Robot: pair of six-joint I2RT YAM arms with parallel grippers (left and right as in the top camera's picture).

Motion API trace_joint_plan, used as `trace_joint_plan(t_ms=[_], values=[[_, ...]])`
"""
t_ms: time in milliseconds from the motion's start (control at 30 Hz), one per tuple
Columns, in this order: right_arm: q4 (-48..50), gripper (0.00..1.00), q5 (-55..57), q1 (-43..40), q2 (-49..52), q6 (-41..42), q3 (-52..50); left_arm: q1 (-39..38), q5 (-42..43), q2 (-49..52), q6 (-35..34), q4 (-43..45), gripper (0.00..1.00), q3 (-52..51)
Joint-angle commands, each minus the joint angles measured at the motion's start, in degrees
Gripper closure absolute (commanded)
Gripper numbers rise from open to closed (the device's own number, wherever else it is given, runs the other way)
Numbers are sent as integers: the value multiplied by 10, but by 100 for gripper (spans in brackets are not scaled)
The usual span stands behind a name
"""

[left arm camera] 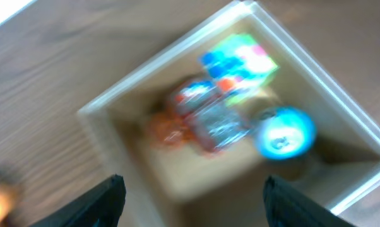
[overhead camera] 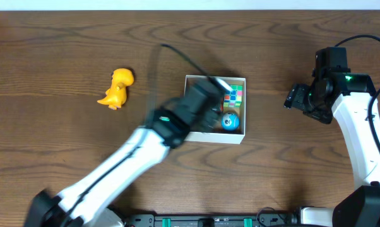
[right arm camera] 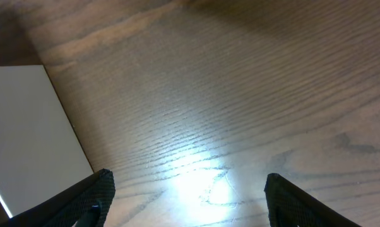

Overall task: Pack container
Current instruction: 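Carry the blue ball right into the box and release it, then move the left gripper back and grasp the orange dinosaur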

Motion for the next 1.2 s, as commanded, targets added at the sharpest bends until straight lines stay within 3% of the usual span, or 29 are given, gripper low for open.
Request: trace_joint_plan(t_ms=[0,67,233,433,733,1167], values=[[0,21,-4,-1,-1,-9,-2,107,-18,-75,-48,-60,25,12],[2,21,-4,-1,-1,-13,-2,177,-17,-99,-45,-82,17,12],[2,21,-4,-1,-1,-14,-2,337,59,-93,-14,-76,16,12],[1,21,-4,-1,-1,-15,-2,430,76,16,-15,-37,16,18],[-2,21,-4,-1,-1,-15,-2,448,84,196,-15,-40,15,119],[0,21,-4,-1,-1,-15,-2,448,91,326,-10,-63,15,146]])
